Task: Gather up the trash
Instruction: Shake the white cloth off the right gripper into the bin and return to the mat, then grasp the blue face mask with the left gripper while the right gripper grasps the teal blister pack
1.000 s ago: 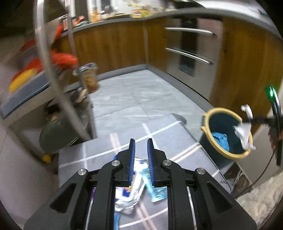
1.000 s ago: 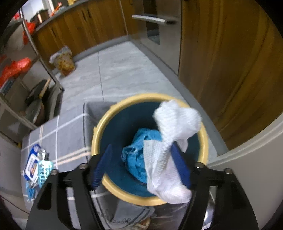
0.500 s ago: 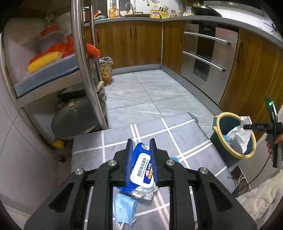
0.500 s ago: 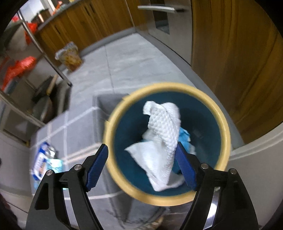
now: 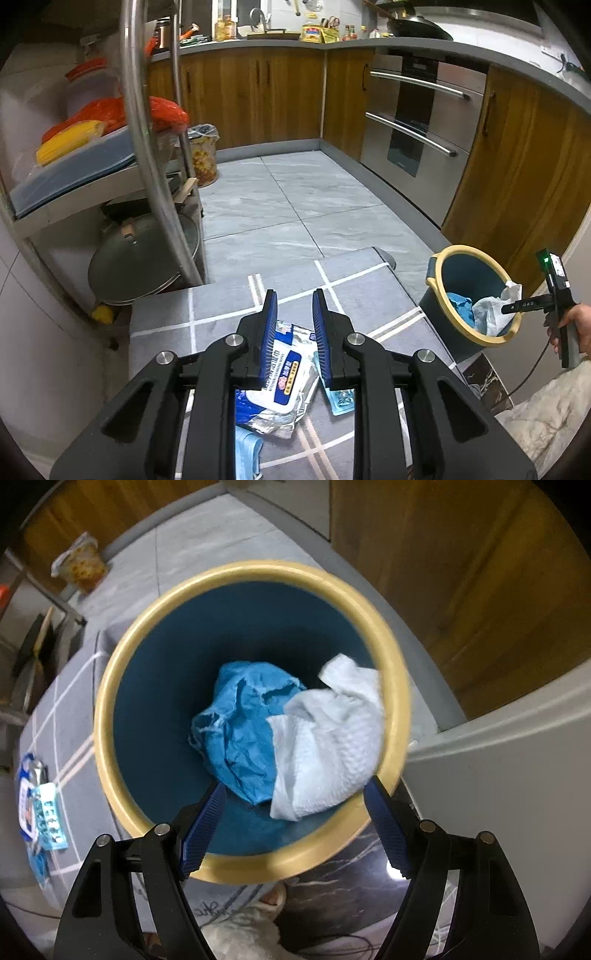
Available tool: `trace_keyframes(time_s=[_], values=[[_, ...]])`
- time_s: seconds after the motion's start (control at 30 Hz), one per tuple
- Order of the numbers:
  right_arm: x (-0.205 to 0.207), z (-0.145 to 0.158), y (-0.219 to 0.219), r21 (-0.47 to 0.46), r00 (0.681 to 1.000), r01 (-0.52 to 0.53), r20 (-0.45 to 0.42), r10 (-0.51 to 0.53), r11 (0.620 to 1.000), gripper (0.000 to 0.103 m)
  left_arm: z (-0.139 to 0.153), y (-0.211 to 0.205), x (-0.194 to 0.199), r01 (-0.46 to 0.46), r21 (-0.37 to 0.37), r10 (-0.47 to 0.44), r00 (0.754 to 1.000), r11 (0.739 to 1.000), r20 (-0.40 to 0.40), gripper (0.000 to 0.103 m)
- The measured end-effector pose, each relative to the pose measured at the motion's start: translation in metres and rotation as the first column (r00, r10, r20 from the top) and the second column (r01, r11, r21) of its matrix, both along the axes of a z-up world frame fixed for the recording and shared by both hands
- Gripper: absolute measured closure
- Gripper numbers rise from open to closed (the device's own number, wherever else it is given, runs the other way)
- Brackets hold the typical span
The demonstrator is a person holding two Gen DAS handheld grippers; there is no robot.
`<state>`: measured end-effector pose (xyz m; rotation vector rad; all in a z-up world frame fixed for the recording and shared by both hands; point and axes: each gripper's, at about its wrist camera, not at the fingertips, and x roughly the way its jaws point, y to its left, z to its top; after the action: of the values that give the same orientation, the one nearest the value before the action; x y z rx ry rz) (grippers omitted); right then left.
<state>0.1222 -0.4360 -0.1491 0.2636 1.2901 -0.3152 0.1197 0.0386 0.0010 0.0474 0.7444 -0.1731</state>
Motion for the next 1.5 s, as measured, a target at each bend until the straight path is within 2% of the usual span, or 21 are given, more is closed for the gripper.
trace_keyframes(time_s=[0.2,0.43,0.57,0.6,0.67,0.9,1.0,1.07,1.2,1.3,1.4,1.5], values=[[-0.016,0.007,-0.03,0.026,0.995,0.092,0.023,-0.093,0.995,0.025,0.003,-0.011,0.0,0.023,-0.005,-0.023,1.0,1.0,0.006,0.083],[-0.014,0.045,-0.005,0.045,0.984,0.009,0.176,-0.017,0.999,0.025,0.002,-0.009,-0.003,0.016,0.002,-0.016,1.0,1.0,0.0,0.083],[-0.01,0.077,0.032,0.04,0.95,-0.091,0.302,0.074,0.995,0.023,-0.003,0.003,-0.011,-0.009,0.014,0.009,1.0,1.0,-0.011,0.08],[-0.007,0.084,0.045,0.029,0.94,-0.118,0.325,0.102,0.993,0.023,-0.003,0.005,-0.012,-0.019,0.013,0.019,1.0,1.0,-0.014,0.077],[-0.006,0.097,0.072,0.012,0.915,-0.172,0.373,0.155,0.985,0.02,-0.005,0.015,-0.016,-0.048,0.006,0.048,0.999,0.999,-0.016,0.064],[-0.002,0.122,0.169,-0.019,0.827,-0.339,0.47,0.308,0.941,0.011,-0.016,0.053,-0.023,-0.146,0.013,0.146,0.989,0.989,-0.034,0.046],[0.0,0.109,0.208,-0.016,0.82,-0.37,0.464,0.335,0.929,0.01,-0.027,0.067,-0.024,-0.175,0.032,0.176,0.983,0.984,-0.05,0.04],[0.001,0.097,0.233,-0.032,0.824,-0.379,0.442,0.353,0.925,0.01,-0.038,0.079,-0.027,-0.193,0.033,0.195,0.979,0.981,-0.066,0.039],[-0.008,0.072,0.275,-0.079,0.806,-0.417,0.428,0.409,0.905,0.01,-0.063,0.093,-0.04,-0.199,0.008,0.2,0.977,0.98,-0.069,0.037],[-0.009,0.047,0.304,-0.103,0.793,-0.46,0.399,0.461,0.882,0.01,-0.085,0.087,-0.048,-0.161,0.026,0.162,0.981,0.987,-0.102,0.037],[-0.01,0.029,0.329,-0.142,0.752,-0.542,0.356,0.554,0.828,0.01,-0.105,0.079,-0.052,-0.116,0.018,0.118,0.98,0.993,-0.161,0.037],[-0.006,0.012,0.345,-0.114,0.739,-0.594,0.314,0.597,0.796,0.01,-0.126,0.063,-0.052,-0.04,0.056,0.052,0.97,0.998,-0.237,0.037]])
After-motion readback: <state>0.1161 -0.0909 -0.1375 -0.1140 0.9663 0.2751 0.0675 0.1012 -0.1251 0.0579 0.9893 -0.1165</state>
